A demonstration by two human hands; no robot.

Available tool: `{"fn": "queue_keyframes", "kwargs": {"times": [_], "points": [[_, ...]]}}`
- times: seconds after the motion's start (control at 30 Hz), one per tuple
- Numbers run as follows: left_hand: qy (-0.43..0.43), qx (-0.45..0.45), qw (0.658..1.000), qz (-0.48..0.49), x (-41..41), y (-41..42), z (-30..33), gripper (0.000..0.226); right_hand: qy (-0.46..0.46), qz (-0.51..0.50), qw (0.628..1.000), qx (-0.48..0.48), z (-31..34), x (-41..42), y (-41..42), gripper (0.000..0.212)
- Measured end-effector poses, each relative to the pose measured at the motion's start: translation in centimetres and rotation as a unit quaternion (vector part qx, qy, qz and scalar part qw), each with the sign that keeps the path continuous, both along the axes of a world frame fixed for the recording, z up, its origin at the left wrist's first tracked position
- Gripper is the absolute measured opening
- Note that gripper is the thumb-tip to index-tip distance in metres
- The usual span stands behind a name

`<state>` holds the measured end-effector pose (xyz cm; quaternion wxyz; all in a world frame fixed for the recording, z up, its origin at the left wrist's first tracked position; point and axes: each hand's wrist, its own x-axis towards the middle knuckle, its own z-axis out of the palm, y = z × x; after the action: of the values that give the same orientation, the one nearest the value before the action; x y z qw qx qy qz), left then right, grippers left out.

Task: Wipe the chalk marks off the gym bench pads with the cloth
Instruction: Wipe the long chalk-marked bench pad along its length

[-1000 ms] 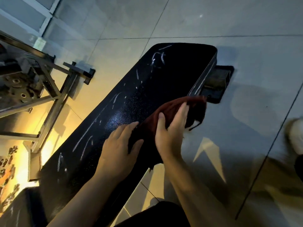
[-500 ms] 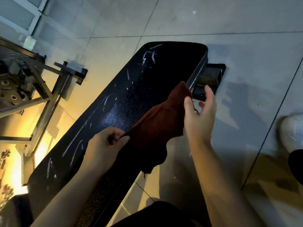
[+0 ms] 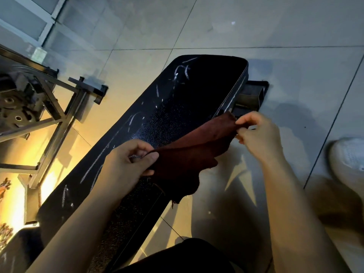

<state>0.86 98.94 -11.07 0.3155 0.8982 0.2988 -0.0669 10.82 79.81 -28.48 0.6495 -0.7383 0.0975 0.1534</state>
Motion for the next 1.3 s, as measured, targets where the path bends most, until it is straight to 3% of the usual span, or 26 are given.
{"fn": "queue_keyframes", "kwargs": {"times": [0.07, 0.13, 0.2, 0.33, 0.53, 0.63, 0.73, 0.77, 0.83, 0.93, 1.13, 1.3], "points": [[0.003, 0.009, 1.0, -0.016, -0.1, -0.3, 0.3, 0.005, 0.048, 0.002, 0.994, 0.095, 0.4, -0.3, -0.8, 0.029], [-0.003, 0.025, 0.999, -0.033, -0.1, -0.7, 0.6, 0.006, 0.079, 0.023, 0.985, 0.153, 0.5, -0.3, -1.3, 0.013], [-0.015, 0.051, 0.998, -0.045, -0.3, -1.0, 0.7, 0.008, 0.093, 0.032, 0.983, 0.156, 0.6, -0.3, -1.4, 0.006], [-0.028, 0.112, 0.992, -0.046, -0.4, -1.2, 0.8, 0.014, 0.112, 0.062, 0.984, 0.121, 0.5, -0.6, -1.9, 0.027], [-0.033, 0.128, 0.99, -0.055, 0.5, -1.5, 1.0, 0.01, 0.001, -0.028, 0.99, 0.138, 1.6, 0.9, -3.9, 0.023], [-0.022, 0.101, 0.992, -0.068, 1.3, -2.2, 1.1, 0.007, -0.078, -0.115, 0.98, 0.143, 1.9, 2.5, -3.7, 0.029], [-0.021, 0.116, 0.991, -0.059, 1.8, -2.0, 0.3, 0.008, -0.094, -0.202, 0.96, 0.167, 2.2, 3.5, -0.7, 0.024], [-0.022, 0.12, 0.992, -0.045, 1.9, -1.6, 0.0, 0.009, -0.078, -0.222, 0.955, 0.178, 2.3, 3.5, 1.0, 0.027], [-0.018, 0.111, 0.994, -0.014, 2.1, -0.7, -0.7, 0.008, -0.023, -0.208, 0.957, 0.202, 2.9, 2.1, 4.7, 0.053], [-0.009, 0.066, 0.997, 0.029, 2.4, 0.3, -1.5, 0.006, 0.033, -0.145, 0.979, 0.142, 4.1, -2.0, 9.8, 0.077], [0.003, 0.052, 0.998, 0.016, 3.1, 1.1, -1.9, 0.004, 0.06, -0.116, 0.985, 0.117, 3.8, -2.5, 12.0, 0.085], [0.008, 0.022, 1.0, 0.017, 3.3, 1.6, -2.1, 0.007, 0.047, -0.108, 0.987, 0.113, 3.5, -1.9, 12.0, 0.078]]}}
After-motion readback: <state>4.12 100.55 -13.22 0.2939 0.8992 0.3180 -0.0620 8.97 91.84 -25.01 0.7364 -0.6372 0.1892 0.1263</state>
